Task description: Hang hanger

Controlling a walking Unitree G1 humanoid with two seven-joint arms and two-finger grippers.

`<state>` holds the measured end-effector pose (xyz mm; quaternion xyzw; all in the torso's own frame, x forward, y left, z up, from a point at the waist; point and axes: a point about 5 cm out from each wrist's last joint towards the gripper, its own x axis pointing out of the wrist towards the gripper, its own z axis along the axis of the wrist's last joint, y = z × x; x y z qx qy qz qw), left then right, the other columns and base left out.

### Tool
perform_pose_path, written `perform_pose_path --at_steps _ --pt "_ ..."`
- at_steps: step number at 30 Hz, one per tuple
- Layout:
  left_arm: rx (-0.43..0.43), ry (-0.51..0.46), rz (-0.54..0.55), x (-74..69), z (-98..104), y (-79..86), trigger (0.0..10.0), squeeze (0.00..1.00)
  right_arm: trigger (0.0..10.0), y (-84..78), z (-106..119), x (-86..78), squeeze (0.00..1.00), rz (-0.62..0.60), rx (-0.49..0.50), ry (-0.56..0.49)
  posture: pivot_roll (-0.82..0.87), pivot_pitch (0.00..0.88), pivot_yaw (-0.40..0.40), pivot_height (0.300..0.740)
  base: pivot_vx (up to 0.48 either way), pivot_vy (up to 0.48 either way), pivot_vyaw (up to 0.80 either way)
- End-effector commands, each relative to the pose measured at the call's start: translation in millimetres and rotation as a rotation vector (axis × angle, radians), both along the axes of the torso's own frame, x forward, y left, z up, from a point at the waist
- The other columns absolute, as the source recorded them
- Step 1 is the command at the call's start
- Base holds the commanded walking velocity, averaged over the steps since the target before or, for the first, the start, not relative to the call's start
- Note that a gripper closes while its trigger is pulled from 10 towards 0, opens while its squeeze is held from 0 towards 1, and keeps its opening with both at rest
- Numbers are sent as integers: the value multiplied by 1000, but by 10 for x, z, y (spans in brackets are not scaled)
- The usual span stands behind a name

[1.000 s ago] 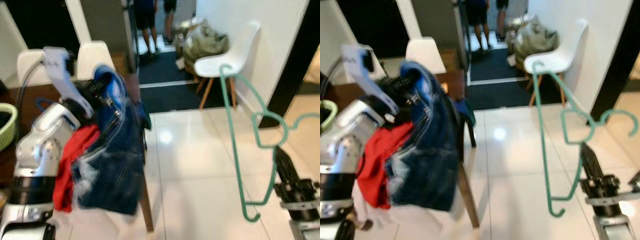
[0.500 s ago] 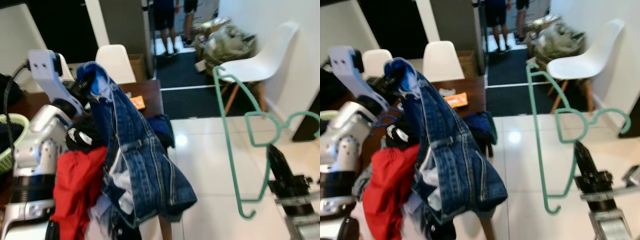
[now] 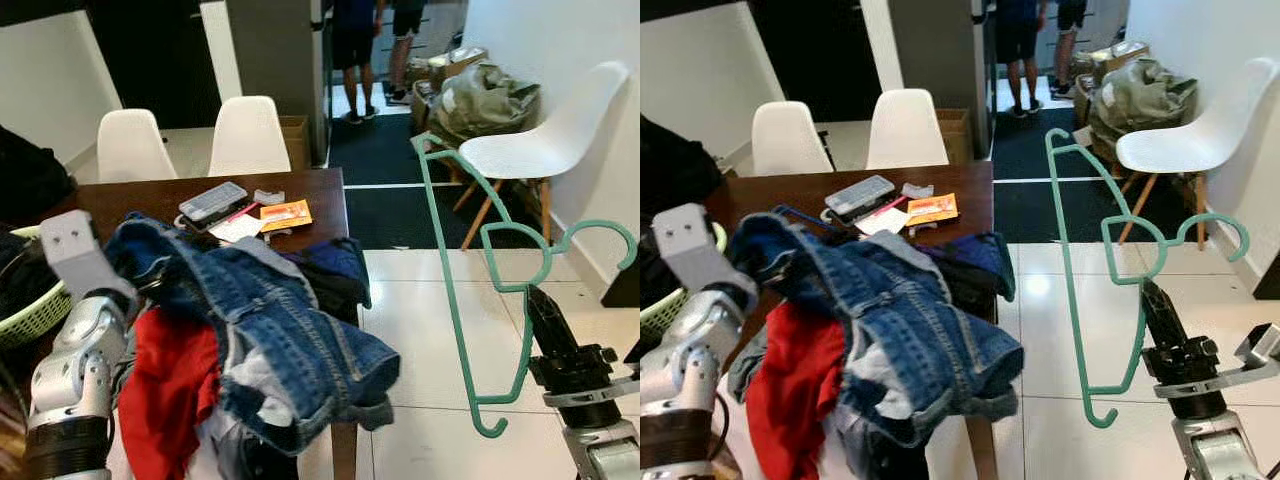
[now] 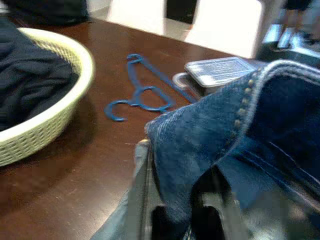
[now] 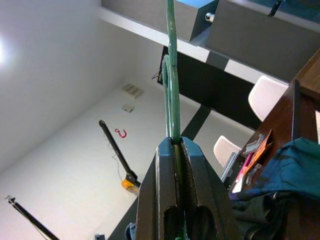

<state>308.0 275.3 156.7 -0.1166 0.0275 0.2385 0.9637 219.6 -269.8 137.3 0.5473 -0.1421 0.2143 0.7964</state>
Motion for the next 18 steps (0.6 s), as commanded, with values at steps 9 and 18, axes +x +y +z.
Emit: perform_pose_path --at_steps 9,18 --pt "101 187 389 -441 -222 881 10000 1000 10000 24 -8 10 0 6 -11 21 -174 0 84 740 0 0 0" --pt "263 171 511 -651 250 1411 10000 1000 10000 53 -11 42 0 22 -4 26 -141 0 70 740 0 0 0"
